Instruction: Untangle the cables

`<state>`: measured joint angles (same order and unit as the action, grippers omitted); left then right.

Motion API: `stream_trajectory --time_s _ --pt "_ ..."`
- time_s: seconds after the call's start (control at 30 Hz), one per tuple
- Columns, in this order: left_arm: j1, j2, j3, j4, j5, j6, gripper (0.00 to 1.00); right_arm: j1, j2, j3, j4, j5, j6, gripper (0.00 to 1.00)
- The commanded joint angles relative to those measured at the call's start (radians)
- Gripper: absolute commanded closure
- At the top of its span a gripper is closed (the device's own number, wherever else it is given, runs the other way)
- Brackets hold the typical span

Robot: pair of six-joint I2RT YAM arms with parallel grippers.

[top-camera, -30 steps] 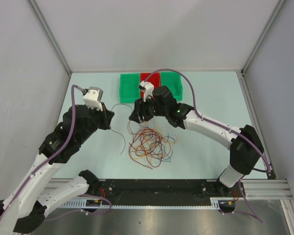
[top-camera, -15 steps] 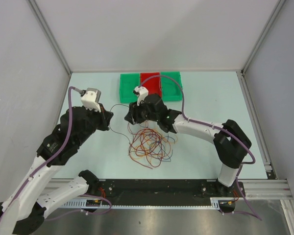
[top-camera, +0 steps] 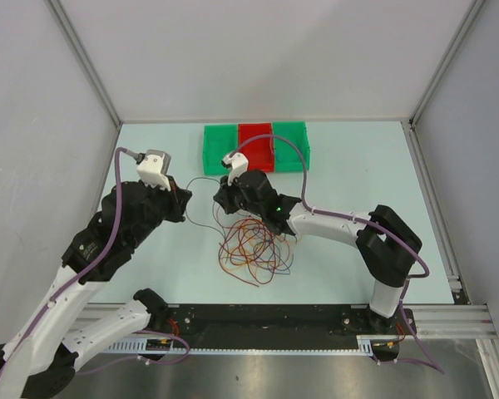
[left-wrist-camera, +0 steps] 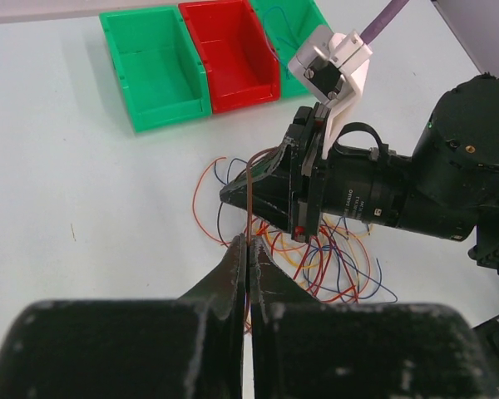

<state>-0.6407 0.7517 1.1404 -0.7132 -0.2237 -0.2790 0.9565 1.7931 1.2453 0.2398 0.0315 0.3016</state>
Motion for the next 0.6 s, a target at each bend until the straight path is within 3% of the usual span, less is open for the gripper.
stream_trajectory --time_s 0.0,0.3,0.57 --pt "0.004 -0.018 0.002 0.008 0.006 0.003 0.99 0.005 -0.018 -0.003 0.044 0.065 -0.050 1.00" --pt "0.004 -0.054 -0.021 -0.019 -0.003 -0.012 0.98 0.004 -0.216 -0.003 0.033 0.085 -0.131 1.00" --pt "0.004 -0.061 -0.180 0.021 0.027 -0.072 0.97 0.001 -0.409 0.002 0.039 0.094 -0.186 1.00"
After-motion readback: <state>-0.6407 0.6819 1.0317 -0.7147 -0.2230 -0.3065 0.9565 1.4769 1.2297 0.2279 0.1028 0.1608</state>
